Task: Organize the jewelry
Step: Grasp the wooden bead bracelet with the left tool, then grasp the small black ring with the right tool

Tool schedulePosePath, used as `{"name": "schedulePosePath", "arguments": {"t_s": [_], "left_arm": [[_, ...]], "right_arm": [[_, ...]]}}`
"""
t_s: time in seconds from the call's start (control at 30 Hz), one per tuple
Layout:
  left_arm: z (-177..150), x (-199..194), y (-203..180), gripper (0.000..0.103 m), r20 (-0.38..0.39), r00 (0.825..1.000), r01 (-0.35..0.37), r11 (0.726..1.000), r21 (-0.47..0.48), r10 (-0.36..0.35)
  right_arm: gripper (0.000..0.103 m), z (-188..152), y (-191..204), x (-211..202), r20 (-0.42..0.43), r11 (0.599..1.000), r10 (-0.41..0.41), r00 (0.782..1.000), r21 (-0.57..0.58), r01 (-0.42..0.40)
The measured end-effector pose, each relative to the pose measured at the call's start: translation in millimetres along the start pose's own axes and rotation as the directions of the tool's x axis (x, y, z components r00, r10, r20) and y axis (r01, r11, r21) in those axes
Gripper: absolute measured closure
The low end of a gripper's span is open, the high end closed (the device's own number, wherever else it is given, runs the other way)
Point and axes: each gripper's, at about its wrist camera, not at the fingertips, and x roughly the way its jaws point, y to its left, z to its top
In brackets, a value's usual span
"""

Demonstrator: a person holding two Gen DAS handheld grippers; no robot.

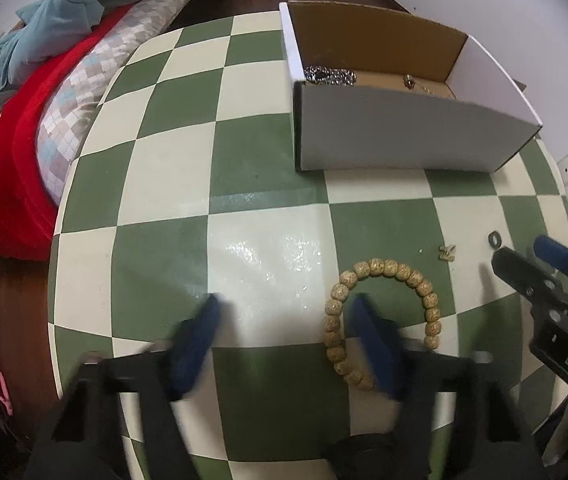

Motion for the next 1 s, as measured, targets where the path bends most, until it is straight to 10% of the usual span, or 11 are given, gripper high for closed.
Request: {"name": "schedulePosePath", "arguments": {"t_s": [0.17, 0.73, 1.0], "left_arm": [[-3.4, -2.3, 3.2, 0.097, 0.024, 1.000, -0.004, 1.000, 0.000, 0.004], [-3.3, 0.2, 33.2, 0.096, 0.054, 0.998, -0.038, 0.994, -0.098, 0.044], [-1.9, 0.9, 34.6, 0.096, 0.051, 0.998, -0.036, 0.994, -0.099, 0.042]], "right_arm": [[0.047, 1.0, 8.9, 11.1, -0.003, 1.000, -0.011, 1.000, -0.015, 0.011], [0.058, 0.6, 22.3, 17.3, 0.055, 0.995, -0.093, 0.994, -0.035, 0.095], [0.090, 1.0, 29.1, 16.9, 0.069, 0.994, -0.096, 0.993, -0.046, 0.100]]}}
